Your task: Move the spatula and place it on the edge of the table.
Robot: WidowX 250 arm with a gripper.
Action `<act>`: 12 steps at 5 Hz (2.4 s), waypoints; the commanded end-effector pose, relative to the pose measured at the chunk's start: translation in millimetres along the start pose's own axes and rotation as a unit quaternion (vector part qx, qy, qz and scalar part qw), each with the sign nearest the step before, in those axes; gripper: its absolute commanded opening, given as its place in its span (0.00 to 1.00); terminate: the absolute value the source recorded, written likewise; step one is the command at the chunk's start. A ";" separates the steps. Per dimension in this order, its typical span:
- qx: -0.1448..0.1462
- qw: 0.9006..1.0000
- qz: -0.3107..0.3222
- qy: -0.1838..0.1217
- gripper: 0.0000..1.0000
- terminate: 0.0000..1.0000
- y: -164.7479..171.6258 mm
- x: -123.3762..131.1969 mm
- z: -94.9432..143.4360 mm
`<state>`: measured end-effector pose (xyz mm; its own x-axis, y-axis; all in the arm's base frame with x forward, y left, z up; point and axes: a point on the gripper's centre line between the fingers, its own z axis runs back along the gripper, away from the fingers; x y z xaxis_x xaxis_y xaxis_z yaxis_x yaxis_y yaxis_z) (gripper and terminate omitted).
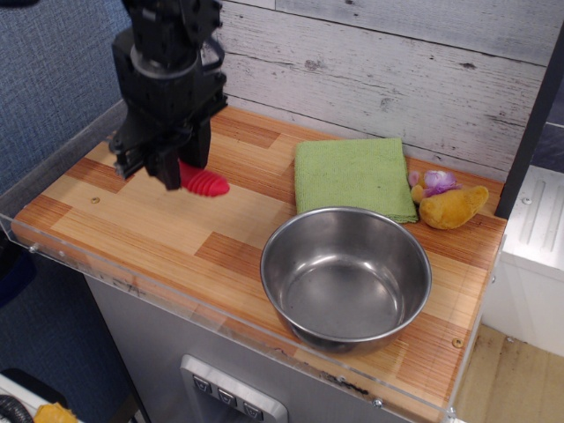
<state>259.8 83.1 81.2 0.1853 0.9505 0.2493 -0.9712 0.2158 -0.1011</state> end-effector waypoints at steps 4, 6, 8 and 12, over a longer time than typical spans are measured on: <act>0.043 0.998 -0.038 0.009 0.00 0.00 26.9 -20.0 -48.6; 0.048 0.998 -0.036 0.013 0.00 0.00 27.2 -22.4 -60.0; 0.056 0.998 -0.026 0.011 1.00 0.00 28.5 -23.1 -59.3; -0.049 0.997 -0.058 -0.016 1.00 0.00 2.3 -9.1 2.7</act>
<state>260.7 70.9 75.5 0.2951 0.9150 0.2751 -0.9302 0.3409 -0.1362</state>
